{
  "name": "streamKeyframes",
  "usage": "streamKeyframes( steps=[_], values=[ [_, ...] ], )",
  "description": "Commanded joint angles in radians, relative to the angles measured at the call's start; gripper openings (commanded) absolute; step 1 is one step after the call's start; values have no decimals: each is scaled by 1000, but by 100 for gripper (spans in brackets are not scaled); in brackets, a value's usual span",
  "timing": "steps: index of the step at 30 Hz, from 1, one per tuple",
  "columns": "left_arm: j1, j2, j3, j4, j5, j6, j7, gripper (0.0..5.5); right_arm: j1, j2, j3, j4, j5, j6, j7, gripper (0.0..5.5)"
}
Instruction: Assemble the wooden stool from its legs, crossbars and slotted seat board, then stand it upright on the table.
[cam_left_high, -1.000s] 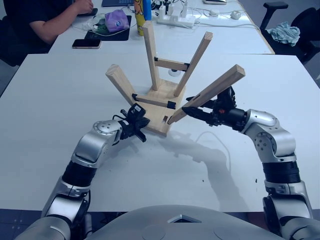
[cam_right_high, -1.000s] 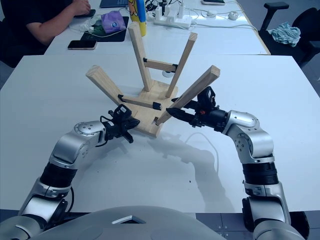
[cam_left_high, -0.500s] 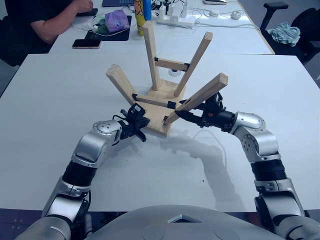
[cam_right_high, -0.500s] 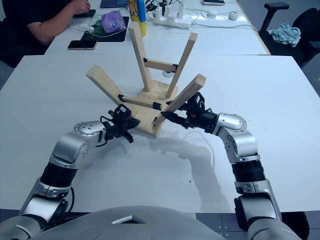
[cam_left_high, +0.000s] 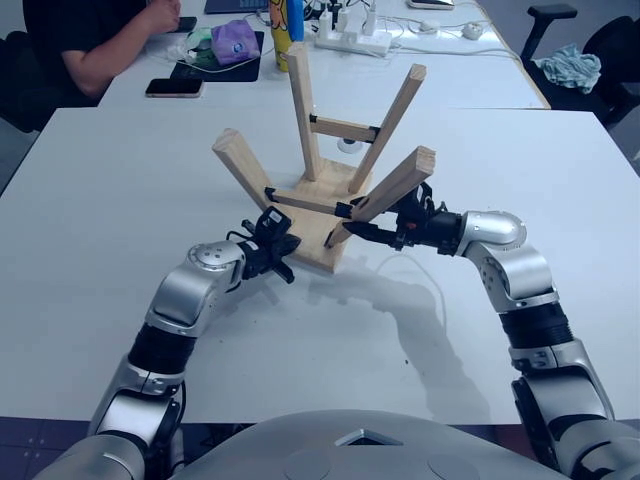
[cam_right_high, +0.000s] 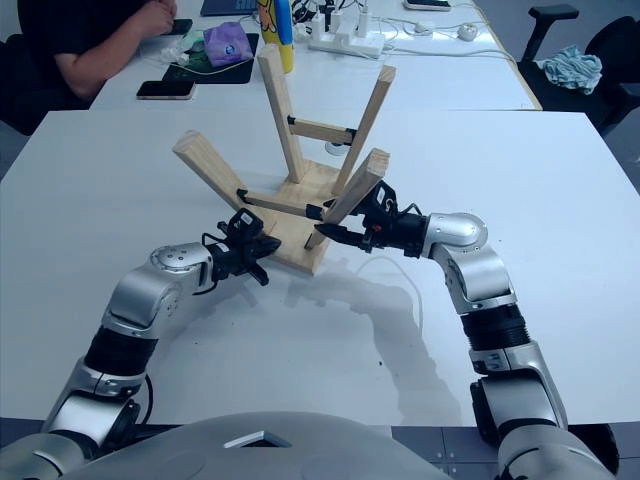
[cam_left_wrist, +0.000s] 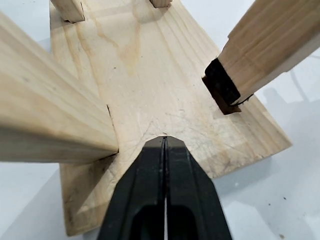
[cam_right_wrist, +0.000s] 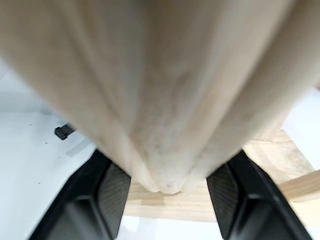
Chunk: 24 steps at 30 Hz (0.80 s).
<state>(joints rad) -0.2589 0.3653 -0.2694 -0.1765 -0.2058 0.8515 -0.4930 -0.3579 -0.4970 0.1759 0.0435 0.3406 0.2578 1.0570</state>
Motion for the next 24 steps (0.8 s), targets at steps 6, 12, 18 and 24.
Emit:
streamKeyframes(
  steps=[6, 12, 18, 24],
  values=[
    [50, -16, -13, 24, 7, 50, 24, 0, 5, -42, 130, 4, -77, 100, 21, 204],
    [61, -21, -11, 12, 4, 55, 33, 0, -27, -30, 112, 72, -116, 34, -46, 204],
    [70, -26, -10, 6, 2, 59, 40, 0, -30, -41, 121, 76, -114, 54, -56, 204],
    [80, -27, -6, -8, 3, 64, 48, 0, 32, -107, 124, -93, -96, 225, -98, 204]
  ],
)
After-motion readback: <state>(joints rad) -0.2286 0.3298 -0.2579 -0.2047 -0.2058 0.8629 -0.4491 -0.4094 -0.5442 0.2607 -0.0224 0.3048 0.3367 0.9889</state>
